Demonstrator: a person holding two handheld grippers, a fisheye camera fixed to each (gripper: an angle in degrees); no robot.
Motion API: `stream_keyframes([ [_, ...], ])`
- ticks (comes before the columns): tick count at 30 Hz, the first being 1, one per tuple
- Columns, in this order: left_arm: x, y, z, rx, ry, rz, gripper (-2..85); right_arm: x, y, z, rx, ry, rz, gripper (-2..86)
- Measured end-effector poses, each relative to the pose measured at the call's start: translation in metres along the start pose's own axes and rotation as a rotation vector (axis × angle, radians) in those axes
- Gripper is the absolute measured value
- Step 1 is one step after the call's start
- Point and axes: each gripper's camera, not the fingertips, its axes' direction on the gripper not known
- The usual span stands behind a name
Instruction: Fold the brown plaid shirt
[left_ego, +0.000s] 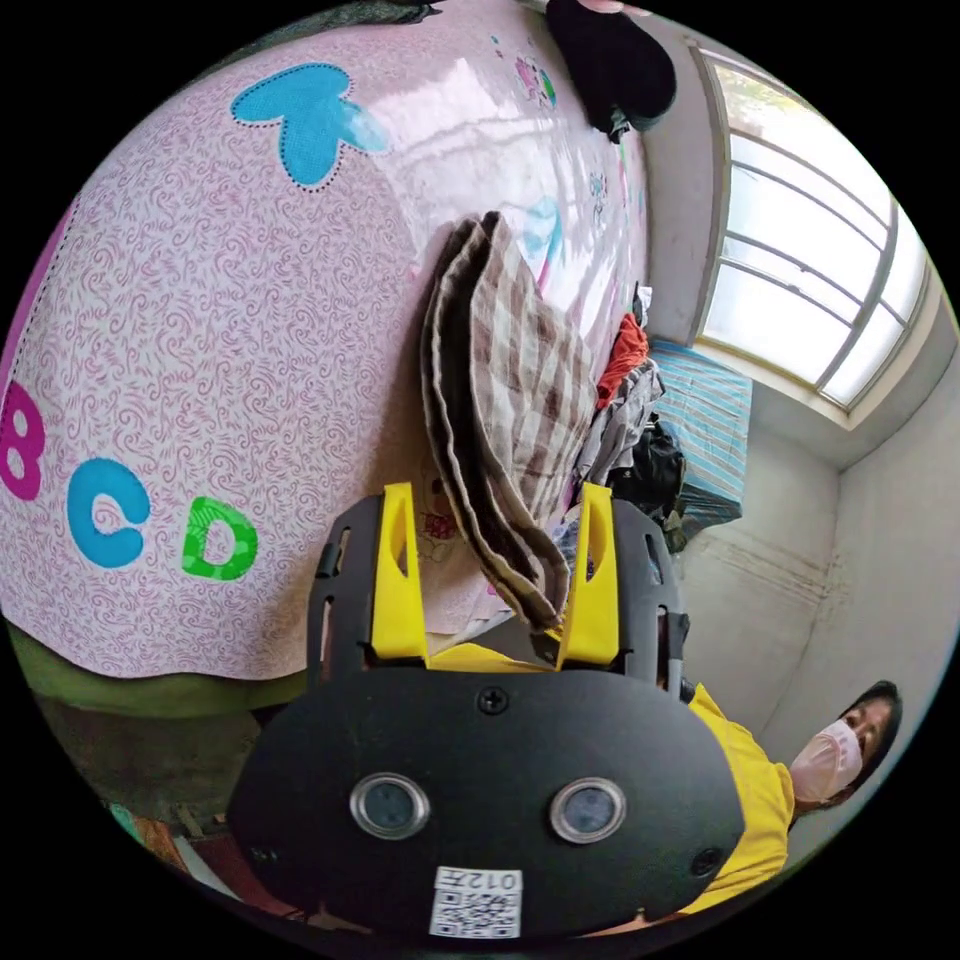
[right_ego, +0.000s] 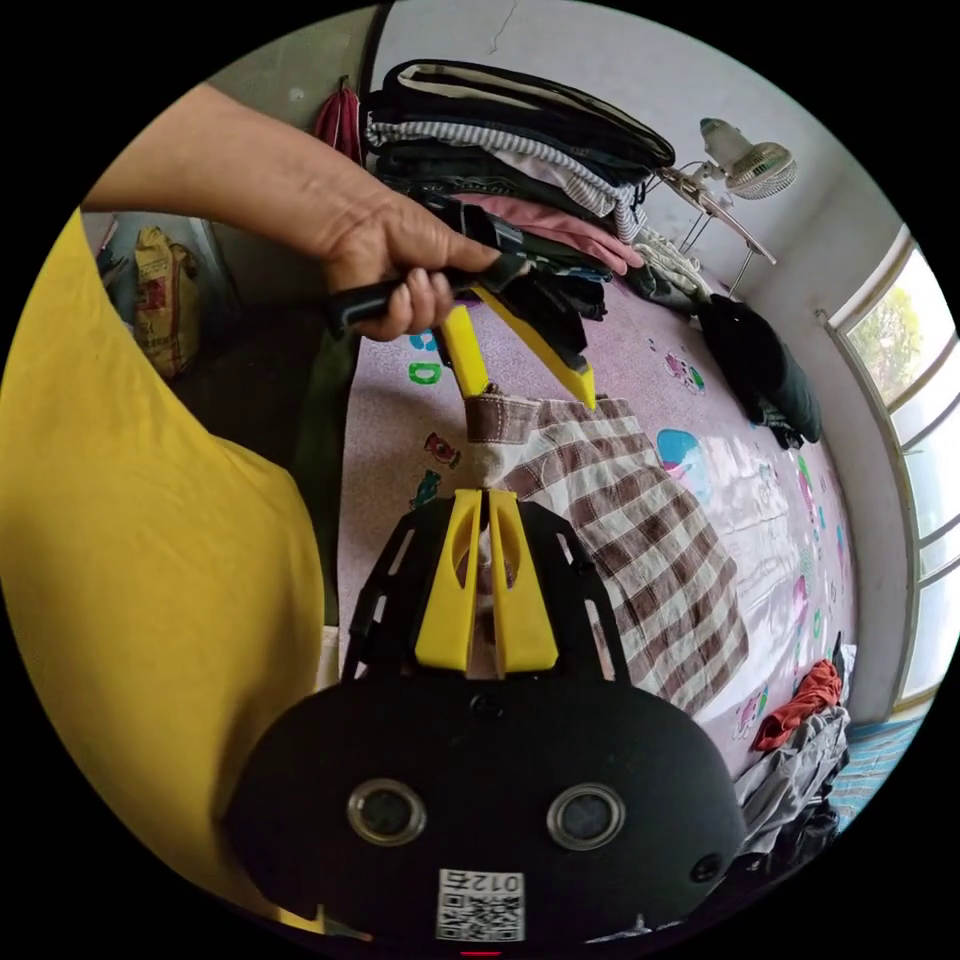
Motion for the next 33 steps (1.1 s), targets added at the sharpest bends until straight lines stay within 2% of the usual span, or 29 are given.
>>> stream_keyframes([
  [2,-0.001,-0.008,0.013,-0.041,-0.023,0.006,14.9,0.012,0.012,-0.007,0.014,-0.031,0.015,1.1],
  [4,0.0,-0.011,0.025,-0.073,-0.097,0.036,9.0,0.021,0.021,-0.01,0.015,-0.055,0.03,1.4],
  [6,-0.003,-0.009,0.032,-0.088,-0.142,0.044,7.6,0.035,0.031,-0.014,-0.005,-0.09,0.065,1.9],
  [9,-0.019,-0.007,0.032,-0.075,-0.109,0.023,6.4,0.082,0.063,-0.035,0.017,-0.17,0.214,3.5],
  [12,-0.031,-0.005,0.029,-0.068,-0.074,0.033,5.6,0.171,0.125,-0.059,0.081,-0.296,0.551,5.8],
  [14,-0.036,-0.004,0.027,-0.066,-0.076,0.037,5.3,0.254,0.202,-0.061,0.147,-0.462,0.901,8.8],
  [17,-0.041,-0.003,0.023,-0.067,-0.076,0.048,5.0,0.329,0.297,-0.041,0.221,-0.649,1.224,13.1],
  [19,-0.046,-0.002,0.02,-0.068,-0.084,0.052,4.9,0.357,0.337,-0.026,0.276,-0.742,1.355,14.5],
  [22,-0.052,0.0,0.017,-0.063,-0.091,0.045,4.8,0.388,0.36,-0.007,0.317,-0.868,1.388,16.0],
  [24,-0.057,0.002,0.014,-0.06,-0.091,0.042,4.8,0.402,0.358,0.007,0.278,-0.917,1.358,16.6],
  [33,-0.077,0.01,-0.007,-0.064,-0.121,0.061,5.2,0.459,0.308,0.042,0.147,-1.027,1.113,14.4],
])
